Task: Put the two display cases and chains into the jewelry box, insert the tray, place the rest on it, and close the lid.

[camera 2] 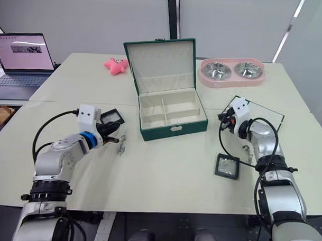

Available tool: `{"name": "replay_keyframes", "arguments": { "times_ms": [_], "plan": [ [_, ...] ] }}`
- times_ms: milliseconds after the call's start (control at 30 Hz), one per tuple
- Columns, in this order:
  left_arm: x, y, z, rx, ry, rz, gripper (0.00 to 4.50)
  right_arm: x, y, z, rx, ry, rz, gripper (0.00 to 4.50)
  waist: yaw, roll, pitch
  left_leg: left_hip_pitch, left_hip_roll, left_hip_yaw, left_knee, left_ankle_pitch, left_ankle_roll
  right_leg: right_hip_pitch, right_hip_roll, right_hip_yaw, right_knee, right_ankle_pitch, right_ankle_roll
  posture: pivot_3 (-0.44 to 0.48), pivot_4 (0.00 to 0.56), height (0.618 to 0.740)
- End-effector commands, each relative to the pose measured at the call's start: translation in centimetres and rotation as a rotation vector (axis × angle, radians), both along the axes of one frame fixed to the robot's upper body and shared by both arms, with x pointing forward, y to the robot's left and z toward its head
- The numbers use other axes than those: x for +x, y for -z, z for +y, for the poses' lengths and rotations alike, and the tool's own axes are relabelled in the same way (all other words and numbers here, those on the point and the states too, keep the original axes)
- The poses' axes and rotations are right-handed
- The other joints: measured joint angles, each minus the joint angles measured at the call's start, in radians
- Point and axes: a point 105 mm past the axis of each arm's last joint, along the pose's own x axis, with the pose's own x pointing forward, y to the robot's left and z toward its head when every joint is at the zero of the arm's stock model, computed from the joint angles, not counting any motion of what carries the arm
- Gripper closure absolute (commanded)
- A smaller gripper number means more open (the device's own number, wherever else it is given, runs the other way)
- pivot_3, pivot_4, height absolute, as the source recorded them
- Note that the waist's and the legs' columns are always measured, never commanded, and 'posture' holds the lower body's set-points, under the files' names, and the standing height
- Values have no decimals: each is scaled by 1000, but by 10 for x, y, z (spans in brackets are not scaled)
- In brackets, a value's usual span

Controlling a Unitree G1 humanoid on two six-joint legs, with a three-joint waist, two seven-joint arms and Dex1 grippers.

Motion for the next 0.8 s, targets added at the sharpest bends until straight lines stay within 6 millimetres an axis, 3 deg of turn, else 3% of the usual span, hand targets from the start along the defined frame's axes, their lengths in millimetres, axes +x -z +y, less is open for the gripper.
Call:
{"name": "replay_keyframes", "arguments": {
  "times_ms": [33,300,800],
  "plan": [
    [9,-12,-10,8,13,-46,4483,5,-17,7,19,-16,-64,4500,-3,0,0,0,0,0,0,0,0,0,0,0,0,0,0,0,150,740],
    [21,0,-42,34,106,-18,4483,-2,-3,36,18,-151,-6,4500,-16,0,0,0,0,0,0,0,0,1,0,0,0,0,0,0,150,740],
    [3,17,-72,50,320,50,4483,-41,10,55,62,-367,62,4500,-17,0,0,0,0,-1,0,0,0,1,0,-1,1,0,0,0,150,740]
  ]
}}
